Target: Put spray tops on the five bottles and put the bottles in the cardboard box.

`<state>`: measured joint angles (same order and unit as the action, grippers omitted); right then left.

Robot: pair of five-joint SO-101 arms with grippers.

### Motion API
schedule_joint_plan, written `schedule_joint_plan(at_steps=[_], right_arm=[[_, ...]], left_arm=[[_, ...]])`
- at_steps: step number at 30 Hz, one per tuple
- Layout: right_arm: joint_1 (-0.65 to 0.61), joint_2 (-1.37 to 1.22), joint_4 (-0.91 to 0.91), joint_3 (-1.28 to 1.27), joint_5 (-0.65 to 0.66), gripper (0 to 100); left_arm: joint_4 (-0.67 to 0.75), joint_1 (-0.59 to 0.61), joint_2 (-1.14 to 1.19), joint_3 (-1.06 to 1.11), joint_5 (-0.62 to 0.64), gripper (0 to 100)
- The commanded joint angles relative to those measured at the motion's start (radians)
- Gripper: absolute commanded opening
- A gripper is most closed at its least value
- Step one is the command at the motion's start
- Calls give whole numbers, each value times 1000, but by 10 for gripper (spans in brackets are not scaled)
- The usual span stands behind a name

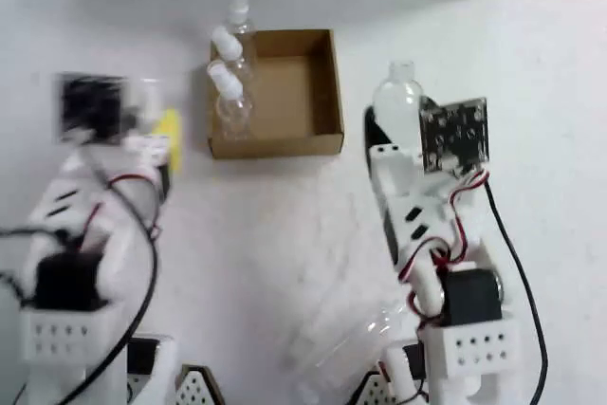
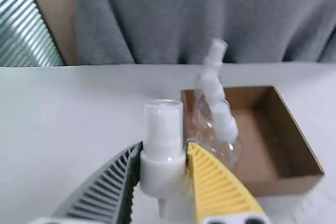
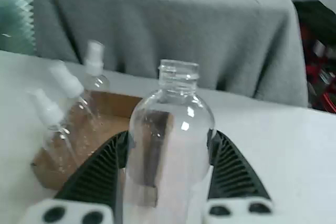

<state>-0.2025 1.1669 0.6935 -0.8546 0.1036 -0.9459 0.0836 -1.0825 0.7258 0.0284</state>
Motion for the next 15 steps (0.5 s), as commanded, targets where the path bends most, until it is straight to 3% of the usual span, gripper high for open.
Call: schedule_joint_plan(at_steps=[1, 9, 12, 15], right_arm=[[-150, 59, -74, 38, -20, 16], [-435, 208, -360, -242, -17, 16], [-487, 288, -470, -381, -15, 16], [-541, 357, -587, -511, -12, 16]], left_arm=[[-5, 189, -105, -52, 87, 22], [-3, 470, -125, -218, 298, 22], [21, 529, -125, -279, 377, 22], [133, 544, -125, -342, 459, 22]])
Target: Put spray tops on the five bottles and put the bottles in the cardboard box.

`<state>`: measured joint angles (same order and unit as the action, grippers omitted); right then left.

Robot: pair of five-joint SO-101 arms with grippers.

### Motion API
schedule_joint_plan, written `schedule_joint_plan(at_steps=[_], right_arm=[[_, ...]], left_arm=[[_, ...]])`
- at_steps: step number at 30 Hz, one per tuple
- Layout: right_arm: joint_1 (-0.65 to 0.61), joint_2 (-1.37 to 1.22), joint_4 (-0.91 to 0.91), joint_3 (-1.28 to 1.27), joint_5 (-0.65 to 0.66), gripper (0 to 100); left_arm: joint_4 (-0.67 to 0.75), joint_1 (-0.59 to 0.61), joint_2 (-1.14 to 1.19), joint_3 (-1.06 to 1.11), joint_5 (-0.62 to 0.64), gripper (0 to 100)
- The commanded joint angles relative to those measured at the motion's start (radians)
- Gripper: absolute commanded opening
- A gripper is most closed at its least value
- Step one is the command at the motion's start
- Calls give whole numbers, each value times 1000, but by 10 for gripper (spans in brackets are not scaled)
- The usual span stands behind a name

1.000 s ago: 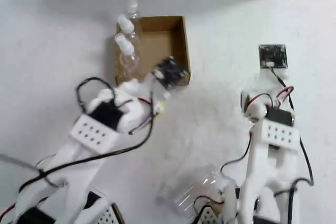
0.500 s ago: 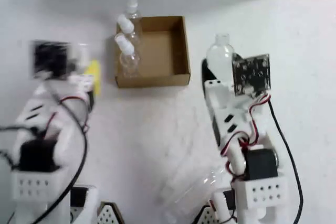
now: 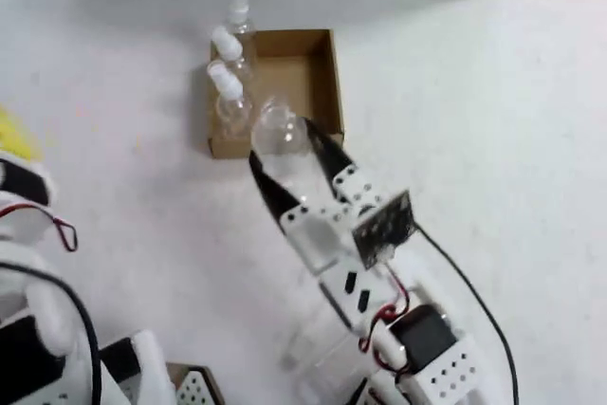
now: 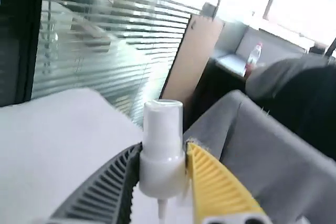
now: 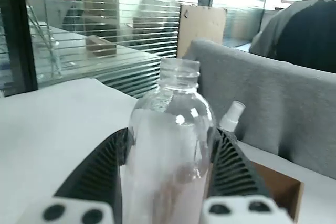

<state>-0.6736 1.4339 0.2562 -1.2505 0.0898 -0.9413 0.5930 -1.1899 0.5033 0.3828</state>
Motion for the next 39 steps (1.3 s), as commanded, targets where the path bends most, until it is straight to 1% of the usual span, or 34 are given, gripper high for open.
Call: schedule_joint_plan(at_steps=[1, 4, 8, 9, 11, 13, 14, 16, 18, 21, 24, 27, 31, 35, 39], right_arm=[[-90, 111, -193, -157, 2, 16], [-143, 163, -292, -267, 2, 16], [-173, 232, -325, -348, 2, 16], [-173, 251, -328, -359, 2, 16], [-173, 288, -328, -385, -2, 16], [-173, 328, -328, -414, -3, 16], [-173, 346, -328, -430, -3, 16], [-173, 369, -320, -440, -5, 16], [-173, 366, -314, -440, -6, 16], [-173, 355, -314, -440, -6, 16], [-173, 358, -288, -440, -6, 16], [-174, 363, -240, -440, -6, 16], [-174, 363, -229, -440, -5, 16], [-174, 357, -228, -440, 2, 16], [-174, 357, -222, -440, 2, 16]], left_arm=[[181, 35, -18, -138, 135, 22], [359, 35, -18, -167, 232, 22], [552, 28, -18, -180, 345, 23], [572, 28, -18, -187, 361, 23], [565, 25, -16, -218, 367, 23], [526, -25, -8, -247, 367, 23], [497, -76, 4, -262, 367, 23], [390, -202, 44, -319, 351, 23], [270, -346, 105, -394, 265, 23], [140, -562, 197, -517, 114, 23], [41, -714, 260, -631, 44, 23], [-49, -791, 312, -707, 40, 23], [-150, -803, 377, -732, 35, 24], [-198, -812, 400, -730, -9, 24], [-204, -854, 397, -730, -14, 24]])
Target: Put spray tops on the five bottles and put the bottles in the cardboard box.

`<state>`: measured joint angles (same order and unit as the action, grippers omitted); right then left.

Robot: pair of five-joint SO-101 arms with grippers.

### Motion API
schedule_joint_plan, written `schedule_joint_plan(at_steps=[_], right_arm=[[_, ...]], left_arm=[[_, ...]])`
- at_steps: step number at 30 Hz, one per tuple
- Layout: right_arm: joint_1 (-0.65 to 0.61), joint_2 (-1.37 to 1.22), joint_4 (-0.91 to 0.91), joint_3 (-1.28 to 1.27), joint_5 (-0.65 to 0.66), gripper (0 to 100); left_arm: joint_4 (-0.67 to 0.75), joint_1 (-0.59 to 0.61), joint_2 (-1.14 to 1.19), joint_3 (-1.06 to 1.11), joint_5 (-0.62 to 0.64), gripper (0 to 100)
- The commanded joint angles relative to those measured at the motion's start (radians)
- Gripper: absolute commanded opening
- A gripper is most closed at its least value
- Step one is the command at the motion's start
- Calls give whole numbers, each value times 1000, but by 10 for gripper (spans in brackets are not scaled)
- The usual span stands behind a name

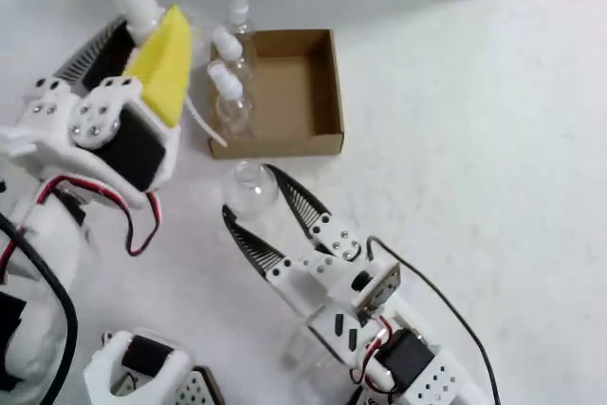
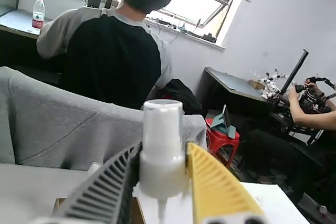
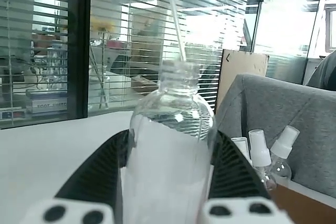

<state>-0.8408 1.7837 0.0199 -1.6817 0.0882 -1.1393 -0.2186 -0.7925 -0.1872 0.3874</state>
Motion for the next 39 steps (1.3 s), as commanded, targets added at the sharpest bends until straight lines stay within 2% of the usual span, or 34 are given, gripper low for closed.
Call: schedule_joint_plan(at_steps=[1, 11, 18, 25, 36, 39], right_arm=[[-7, 8, 27, -9, 3, 16], [-7, 12, 56, -9, 3, 16], [-39, 7, 58, -9, 3, 16], [-35, 7, 58, -9, 3, 16], [-35, 8, 59, -9, 3, 16], [-35, 8, 59, -9, 3, 16]], left_arm=[[-8, -48, -2, -41, -18, 24], [2, -51, -4, -77, -12, 24], [-71, -133, -16, -69, -12, 24], [-74, -122, -33, -68, -17, 24], [-195, -122, -35, -68, -14, 24], [-192, -127, -35, -37, -14, 24]])
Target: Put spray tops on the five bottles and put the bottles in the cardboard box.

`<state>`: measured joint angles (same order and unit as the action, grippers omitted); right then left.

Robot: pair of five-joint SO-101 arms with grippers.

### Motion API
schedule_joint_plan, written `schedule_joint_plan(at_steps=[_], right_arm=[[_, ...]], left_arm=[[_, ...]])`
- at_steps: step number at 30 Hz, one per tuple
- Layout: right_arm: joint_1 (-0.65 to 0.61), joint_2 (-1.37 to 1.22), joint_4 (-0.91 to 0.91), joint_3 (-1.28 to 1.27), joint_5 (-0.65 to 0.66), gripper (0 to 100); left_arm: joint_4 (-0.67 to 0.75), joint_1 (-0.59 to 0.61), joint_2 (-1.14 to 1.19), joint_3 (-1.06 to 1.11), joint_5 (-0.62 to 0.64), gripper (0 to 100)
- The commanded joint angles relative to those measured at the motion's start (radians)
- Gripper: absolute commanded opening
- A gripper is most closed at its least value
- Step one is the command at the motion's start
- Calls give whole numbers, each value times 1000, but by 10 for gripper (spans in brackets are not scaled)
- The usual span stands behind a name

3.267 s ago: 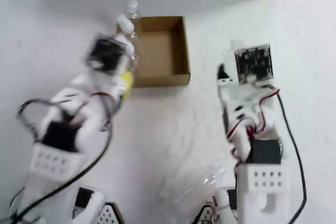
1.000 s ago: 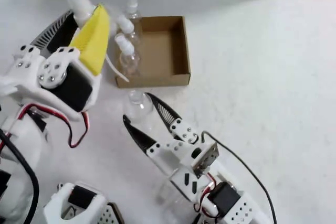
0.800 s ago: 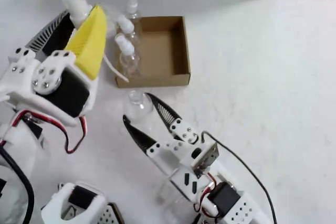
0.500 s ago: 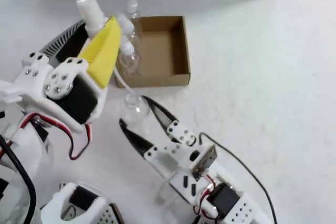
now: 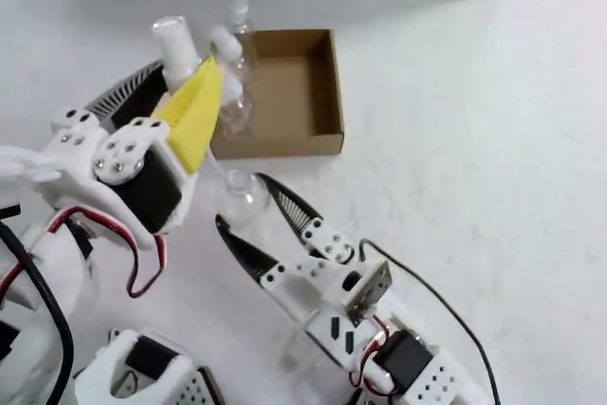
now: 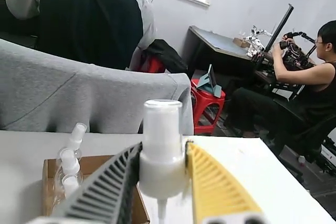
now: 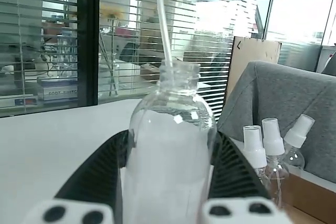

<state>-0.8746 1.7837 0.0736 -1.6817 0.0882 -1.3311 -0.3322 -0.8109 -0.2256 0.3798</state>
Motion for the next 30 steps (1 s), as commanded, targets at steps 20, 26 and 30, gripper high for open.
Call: schedule_joint_plan(at_steps=[20, 26, 30], right_arm=[[-1, 13, 39, -9, 3, 16], [-1, 13, 39, -9, 3, 16], [-2, 13, 39, -9, 3, 16]], left_arm=[[465, -18, -467, 829, -5, 22], [525, -18, -634, 1023, -6, 22], [523, -18, -690, 1074, -5, 22]])
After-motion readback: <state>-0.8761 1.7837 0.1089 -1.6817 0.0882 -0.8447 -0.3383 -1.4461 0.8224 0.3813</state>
